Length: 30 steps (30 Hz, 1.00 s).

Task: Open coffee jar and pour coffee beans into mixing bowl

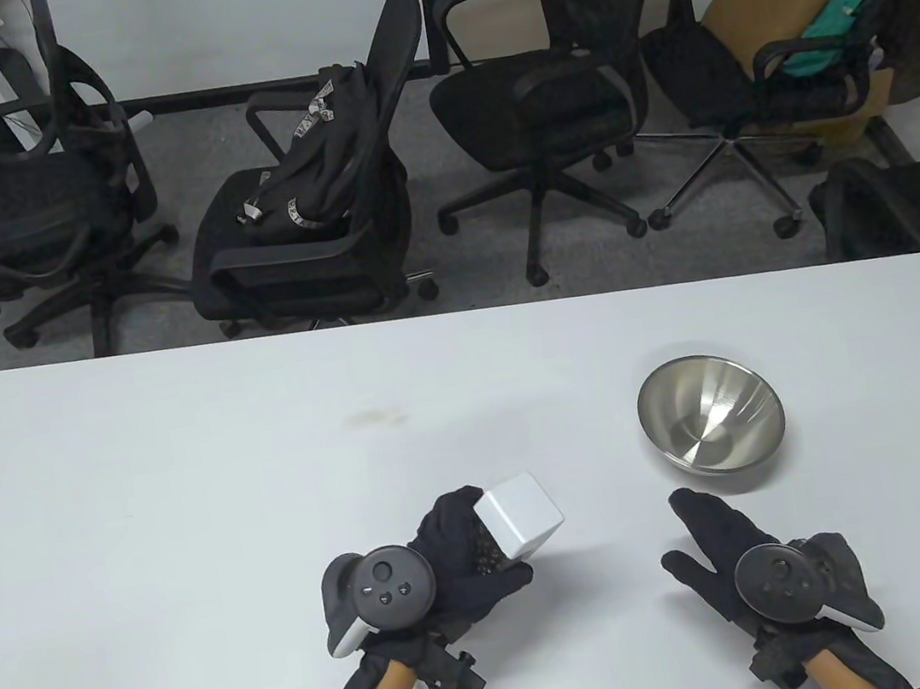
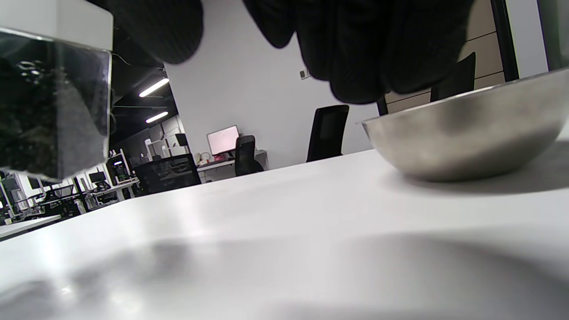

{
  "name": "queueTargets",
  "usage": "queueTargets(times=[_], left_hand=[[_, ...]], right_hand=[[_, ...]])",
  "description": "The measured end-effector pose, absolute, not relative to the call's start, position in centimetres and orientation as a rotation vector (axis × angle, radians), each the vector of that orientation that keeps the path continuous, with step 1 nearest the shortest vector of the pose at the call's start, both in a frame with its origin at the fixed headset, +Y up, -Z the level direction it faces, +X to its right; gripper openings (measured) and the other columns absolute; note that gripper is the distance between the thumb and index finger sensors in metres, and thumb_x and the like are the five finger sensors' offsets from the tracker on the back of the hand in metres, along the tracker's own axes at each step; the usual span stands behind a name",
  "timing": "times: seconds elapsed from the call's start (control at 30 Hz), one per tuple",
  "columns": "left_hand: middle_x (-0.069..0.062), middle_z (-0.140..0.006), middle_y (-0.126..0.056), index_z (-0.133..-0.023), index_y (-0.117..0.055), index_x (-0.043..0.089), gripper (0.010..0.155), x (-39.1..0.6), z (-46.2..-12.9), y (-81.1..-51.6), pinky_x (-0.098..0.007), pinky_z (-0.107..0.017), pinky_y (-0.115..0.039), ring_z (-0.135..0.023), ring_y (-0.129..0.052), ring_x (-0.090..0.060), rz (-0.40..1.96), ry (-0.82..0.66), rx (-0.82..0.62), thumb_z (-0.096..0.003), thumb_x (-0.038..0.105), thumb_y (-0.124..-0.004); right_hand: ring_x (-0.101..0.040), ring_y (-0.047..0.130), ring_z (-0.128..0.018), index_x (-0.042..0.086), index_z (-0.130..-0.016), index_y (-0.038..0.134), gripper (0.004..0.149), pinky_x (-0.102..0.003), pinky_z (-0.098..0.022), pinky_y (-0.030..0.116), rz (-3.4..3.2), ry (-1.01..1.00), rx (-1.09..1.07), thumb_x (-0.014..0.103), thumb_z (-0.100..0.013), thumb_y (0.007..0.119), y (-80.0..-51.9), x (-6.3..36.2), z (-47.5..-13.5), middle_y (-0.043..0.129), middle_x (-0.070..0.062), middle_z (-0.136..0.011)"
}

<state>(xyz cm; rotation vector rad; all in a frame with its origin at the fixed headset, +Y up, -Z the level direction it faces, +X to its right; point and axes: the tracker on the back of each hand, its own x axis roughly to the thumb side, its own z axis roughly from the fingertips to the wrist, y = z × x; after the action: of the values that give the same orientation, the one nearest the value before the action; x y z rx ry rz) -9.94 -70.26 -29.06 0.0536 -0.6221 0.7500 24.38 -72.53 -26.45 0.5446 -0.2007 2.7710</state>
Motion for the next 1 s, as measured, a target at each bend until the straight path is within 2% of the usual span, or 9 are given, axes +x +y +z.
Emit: queueTargets(times=[0.23, 0.5, 0.67, 0.8, 1.0], left_hand=[[-0.025, -0.109, -0.059, -0.113, -0.046, 0.005, 0.093, -7.5, -27.8, -72.0, -0.063, -0.07, -0.068, -0.095, -0.074, -0.045, 0.681, -0.697, 0.005, -0.0488, 0.049, -0.096], [-0.025, -0.108, -0.06, -0.113, -0.047, 0.005, 0.093, -6.7, -27.4, -72.4, -0.062, -0.07, -0.068, -0.094, -0.074, -0.045, 0.649, -0.743, -0.017, -0.0484, 0.049, -0.096], [-0.025, -0.108, -0.061, -0.113, -0.048, 0.005, 0.092, -6.5, -27.4, -72.4, -0.062, -0.07, -0.069, -0.094, -0.074, -0.045, 0.641, -0.752, -0.015, -0.0479, 0.049, -0.097], [-0.024, -0.108, -0.062, -0.112, -0.049, 0.005, 0.092, -6.1, -27.3, -72.4, -0.062, -0.07, -0.069, -0.094, -0.075, -0.045, 0.624, -0.761, -0.014, -0.0475, 0.049, -0.097], [-0.024, -0.107, -0.062, -0.112, -0.049, 0.005, 0.092, -5.5, -27.1, -72.5, -0.061, -0.069, -0.07, -0.093, -0.075, -0.044, 0.592, -0.777, -0.012, -0.047, 0.05, -0.097]], right_hand=[[-0.049, 0.075, -0.088, 0.002, -0.114, 0.042, 0.07, -0.062, -0.064, 0.07, 2.781, -0.2, 0.548, 0.044, -0.064, 0.065, -72.4, 24.4, -26.4, 0.058, -0.033, -0.106], [-0.049, 0.075, -0.088, 0.002, -0.115, 0.042, 0.07, -0.062, -0.065, 0.07, 2.789, -0.199, 0.547, 0.044, -0.064, 0.065, -72.1, 24.4, -26.4, 0.058, -0.033, -0.107], [-0.05, 0.075, -0.089, 0.002, -0.115, 0.042, 0.071, -0.062, -0.065, 0.07, 2.762, -0.2, 0.572, 0.046, -0.064, 0.065, -71.0, 24.0, -26.3, 0.058, -0.034, -0.107], [-0.054, 0.07, -0.091, 0.003, -0.117, 0.039, 0.069, -0.065, -0.066, 0.067, 2.695, 0.016, 0.636, 0.044, -0.066, 0.061, -69.4, 23.3, -26.5, 0.053, -0.037, -0.109], [-0.06, 0.067, -0.091, 0.007, -0.121, 0.03, 0.082, -0.068, -0.065, 0.066, 2.545, 0.155, 0.773, 0.06, -0.064, 0.058, -67.6, 20.8, -26.6, 0.047, -0.045, -0.11]])
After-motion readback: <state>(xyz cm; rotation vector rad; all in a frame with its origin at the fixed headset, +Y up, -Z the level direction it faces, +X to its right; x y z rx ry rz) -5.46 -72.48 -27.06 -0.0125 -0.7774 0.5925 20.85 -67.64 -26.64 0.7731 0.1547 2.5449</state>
